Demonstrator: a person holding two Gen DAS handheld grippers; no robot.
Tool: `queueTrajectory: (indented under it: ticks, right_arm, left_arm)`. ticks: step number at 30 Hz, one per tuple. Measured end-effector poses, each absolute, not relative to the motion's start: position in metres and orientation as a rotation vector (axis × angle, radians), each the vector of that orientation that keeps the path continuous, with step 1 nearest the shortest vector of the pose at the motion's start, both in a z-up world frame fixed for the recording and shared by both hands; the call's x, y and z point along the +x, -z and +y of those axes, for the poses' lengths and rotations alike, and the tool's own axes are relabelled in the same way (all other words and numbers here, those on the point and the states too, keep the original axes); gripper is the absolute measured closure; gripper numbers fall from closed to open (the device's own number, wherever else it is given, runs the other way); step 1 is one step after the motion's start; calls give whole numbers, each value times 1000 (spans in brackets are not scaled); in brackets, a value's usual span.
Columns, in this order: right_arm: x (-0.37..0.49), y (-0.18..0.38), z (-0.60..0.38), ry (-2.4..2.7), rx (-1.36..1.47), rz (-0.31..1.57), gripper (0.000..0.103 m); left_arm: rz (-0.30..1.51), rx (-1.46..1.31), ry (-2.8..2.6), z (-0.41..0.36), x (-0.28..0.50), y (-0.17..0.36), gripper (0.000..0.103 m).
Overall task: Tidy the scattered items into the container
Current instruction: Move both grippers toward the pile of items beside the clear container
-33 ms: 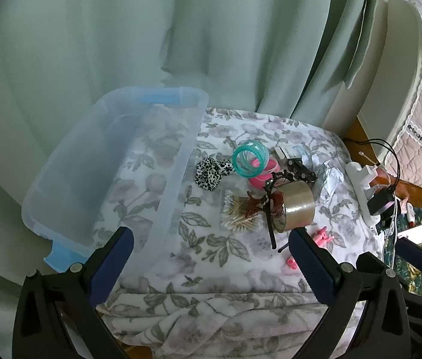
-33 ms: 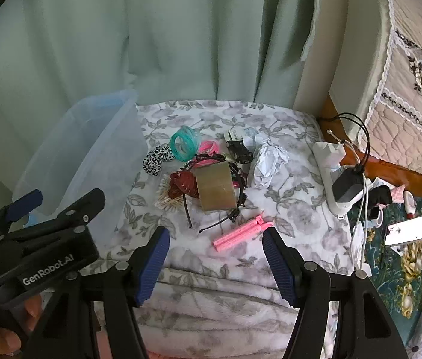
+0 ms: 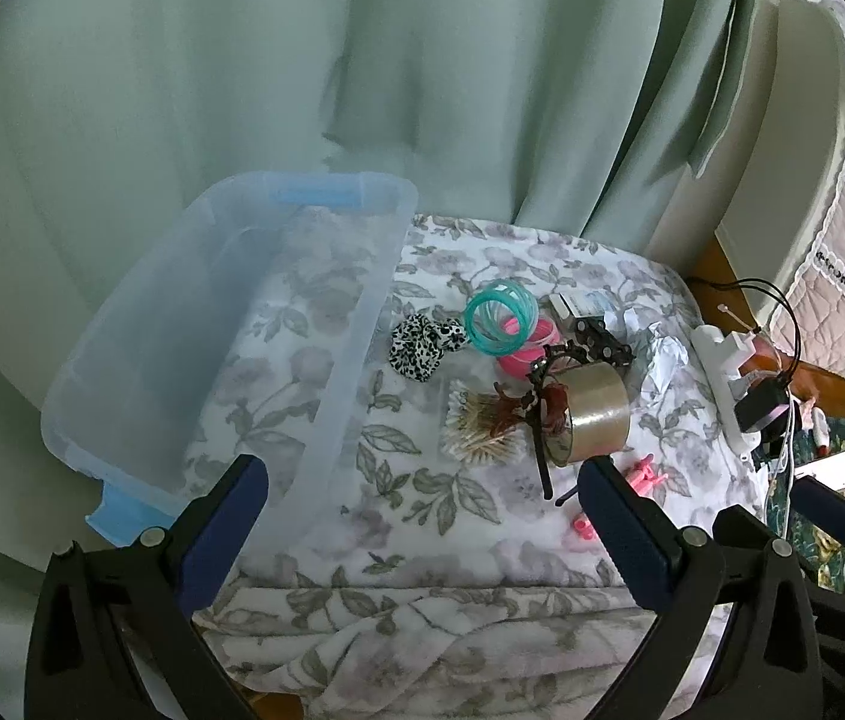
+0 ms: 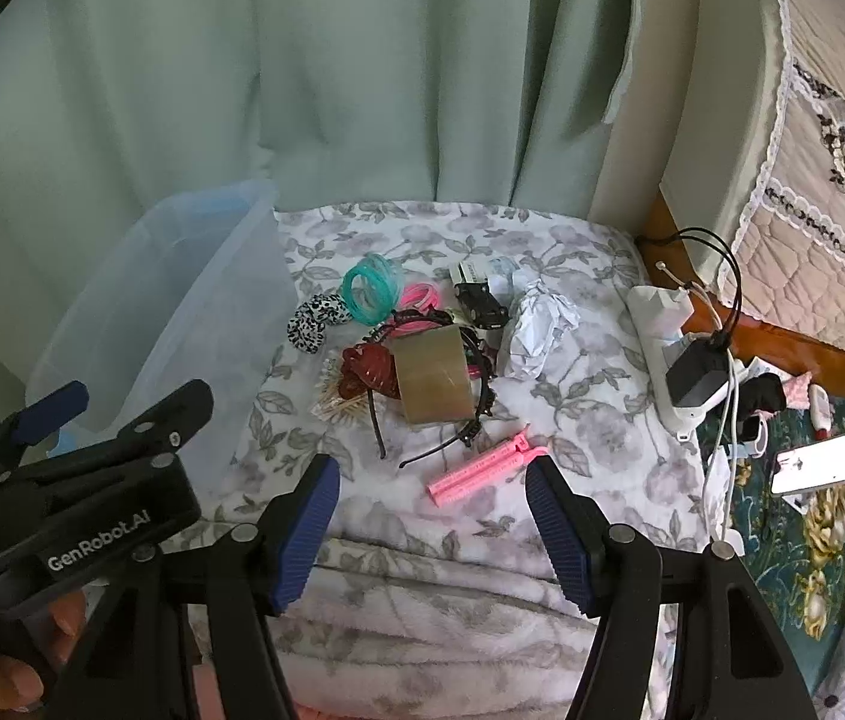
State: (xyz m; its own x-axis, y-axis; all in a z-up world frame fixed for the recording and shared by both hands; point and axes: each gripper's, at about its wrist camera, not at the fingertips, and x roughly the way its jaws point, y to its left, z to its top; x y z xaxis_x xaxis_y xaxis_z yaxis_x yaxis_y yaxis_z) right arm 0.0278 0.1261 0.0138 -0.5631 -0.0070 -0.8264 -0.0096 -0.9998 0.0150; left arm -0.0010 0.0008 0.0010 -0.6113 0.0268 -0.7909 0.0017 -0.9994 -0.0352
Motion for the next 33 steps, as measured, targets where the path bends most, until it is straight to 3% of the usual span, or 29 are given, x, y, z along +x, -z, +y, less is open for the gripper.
queueTrajectory:
  ticks: [14,33]
  right_arm:
    - [26,-9,131,-2778,-1487,42,34]
    - [31,-2,147,-2798,-1481,100,34]
  left_arm:
    - [-22,-1278,-2847,7,2,5,0]
    - [-63,-1383,-2771,19,3,15,0]
